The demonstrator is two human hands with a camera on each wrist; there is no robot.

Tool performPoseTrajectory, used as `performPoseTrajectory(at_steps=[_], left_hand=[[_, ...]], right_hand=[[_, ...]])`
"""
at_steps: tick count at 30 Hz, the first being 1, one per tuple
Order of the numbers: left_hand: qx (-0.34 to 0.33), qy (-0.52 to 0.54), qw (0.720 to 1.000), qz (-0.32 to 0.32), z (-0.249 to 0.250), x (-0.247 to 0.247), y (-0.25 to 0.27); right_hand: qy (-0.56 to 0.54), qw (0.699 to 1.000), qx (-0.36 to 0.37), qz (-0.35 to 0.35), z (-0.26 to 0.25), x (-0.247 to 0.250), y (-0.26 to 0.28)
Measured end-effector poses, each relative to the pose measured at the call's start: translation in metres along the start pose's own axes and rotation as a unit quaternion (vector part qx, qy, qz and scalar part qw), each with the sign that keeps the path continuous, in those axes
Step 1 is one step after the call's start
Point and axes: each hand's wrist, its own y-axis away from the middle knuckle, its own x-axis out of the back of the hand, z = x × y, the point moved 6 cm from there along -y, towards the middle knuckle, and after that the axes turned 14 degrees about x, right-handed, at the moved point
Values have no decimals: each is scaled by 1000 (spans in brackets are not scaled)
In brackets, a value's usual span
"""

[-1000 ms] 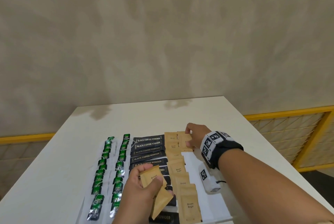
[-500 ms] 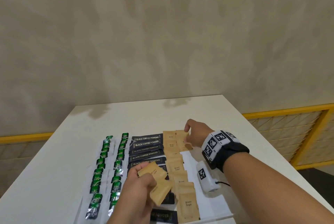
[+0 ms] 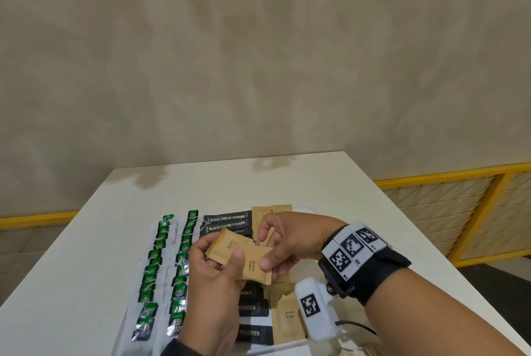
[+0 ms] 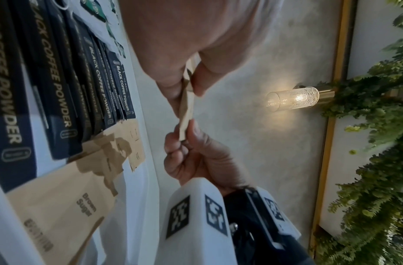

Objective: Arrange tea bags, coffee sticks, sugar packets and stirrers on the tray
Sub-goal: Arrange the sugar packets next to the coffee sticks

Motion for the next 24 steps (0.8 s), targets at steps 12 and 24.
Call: performPoseTrajectory(at_steps=[12, 24], left_hand=[[-41, -93, 993, 57, -5, 9, 1], [9, -34, 997, 62, -4, 18, 4]], right_hand=[[-65, 997, -31, -12, 10, -3, 12], [179, 939, -123, 267, 38, 83, 23]])
